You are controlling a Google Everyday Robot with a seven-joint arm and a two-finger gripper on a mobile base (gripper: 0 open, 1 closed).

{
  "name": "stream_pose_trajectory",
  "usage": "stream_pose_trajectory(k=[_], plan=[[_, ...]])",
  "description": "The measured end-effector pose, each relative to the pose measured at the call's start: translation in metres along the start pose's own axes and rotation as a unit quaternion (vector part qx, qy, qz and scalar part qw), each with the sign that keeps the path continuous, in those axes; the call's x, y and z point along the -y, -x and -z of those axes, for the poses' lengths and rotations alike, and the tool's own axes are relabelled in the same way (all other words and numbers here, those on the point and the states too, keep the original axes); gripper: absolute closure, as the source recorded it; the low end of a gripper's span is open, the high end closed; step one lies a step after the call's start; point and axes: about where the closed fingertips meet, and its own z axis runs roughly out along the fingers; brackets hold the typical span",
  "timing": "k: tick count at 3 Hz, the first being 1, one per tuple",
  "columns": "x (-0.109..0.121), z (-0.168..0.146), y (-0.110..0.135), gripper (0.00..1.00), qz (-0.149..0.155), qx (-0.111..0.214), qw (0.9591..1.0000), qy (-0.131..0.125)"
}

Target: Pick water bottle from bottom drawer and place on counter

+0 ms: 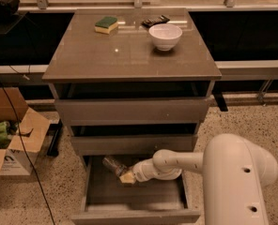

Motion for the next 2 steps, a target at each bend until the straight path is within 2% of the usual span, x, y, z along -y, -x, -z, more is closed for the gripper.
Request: stream_pose_trajectory(k=[1, 2], plan=[[-0.049, 0.035, -0.045, 1.00, 0.002, -0.101, 0.9942, 0.037], [-0.104, 0.059, -0.083, 1.00, 0.029, -0.168, 0.9791, 0.110]])
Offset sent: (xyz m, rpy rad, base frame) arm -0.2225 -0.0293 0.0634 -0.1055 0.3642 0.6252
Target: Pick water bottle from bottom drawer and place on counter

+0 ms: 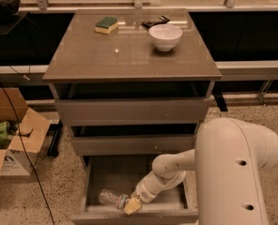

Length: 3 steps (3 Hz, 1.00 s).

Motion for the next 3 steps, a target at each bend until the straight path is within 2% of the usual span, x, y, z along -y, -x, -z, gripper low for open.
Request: stream_pose_trajectory(k=[1, 2, 3], plan=[[-0.059, 0.029, -0.002, 1.00, 0.097, 0.005, 0.9944, 0.041], [-0.095, 0.068, 0.027, 1.00, 0.194, 0.084, 0.9773, 0.013], [-0.133, 0.108, 0.055, 1.00, 0.284, 0.155, 0.9461, -0.020]])
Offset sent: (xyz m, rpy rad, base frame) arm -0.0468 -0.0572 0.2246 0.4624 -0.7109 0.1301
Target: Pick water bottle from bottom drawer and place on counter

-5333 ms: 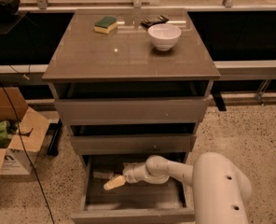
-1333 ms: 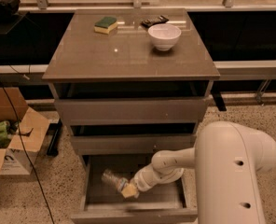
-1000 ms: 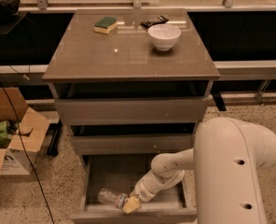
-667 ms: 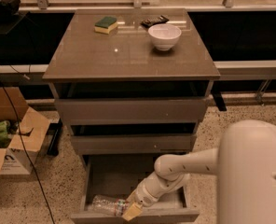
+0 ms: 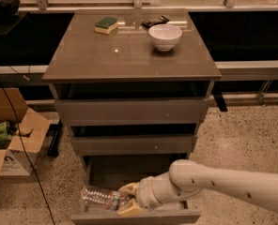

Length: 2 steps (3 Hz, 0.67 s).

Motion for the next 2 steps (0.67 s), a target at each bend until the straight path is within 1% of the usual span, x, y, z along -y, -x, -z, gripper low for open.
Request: stream_pose_trajectory(k=[1, 2], plan=[[-0.008, 0.038, 0.052, 1.00, 0.093, 0.042, 0.9934, -0.051], [-0.071, 0.075, 0.118, 1.00, 0.174, 0.076, 0.9806, -0.049]])
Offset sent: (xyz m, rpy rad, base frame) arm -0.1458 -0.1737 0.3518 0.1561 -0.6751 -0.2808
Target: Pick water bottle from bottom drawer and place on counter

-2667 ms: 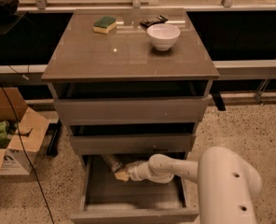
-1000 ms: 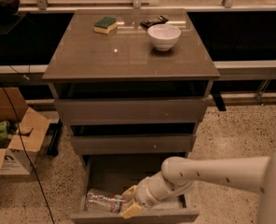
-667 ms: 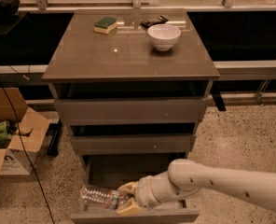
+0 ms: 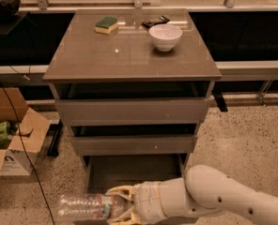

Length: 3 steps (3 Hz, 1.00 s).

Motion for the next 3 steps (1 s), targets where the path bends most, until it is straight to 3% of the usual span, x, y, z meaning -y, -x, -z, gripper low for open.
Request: stream_pose_trajectory(k=[1, 2, 3], plan=[[-0.023, 0.027, 0.110, 1.00, 0.088, 0.036, 0.9954, 0.014], [-0.040, 0.030, 0.154, 1.00, 0.117, 0.049, 0.9915, 0.028], [-0.039, 0.030, 0.153, 1.00, 0.117, 0.048, 0.9916, 0.027]])
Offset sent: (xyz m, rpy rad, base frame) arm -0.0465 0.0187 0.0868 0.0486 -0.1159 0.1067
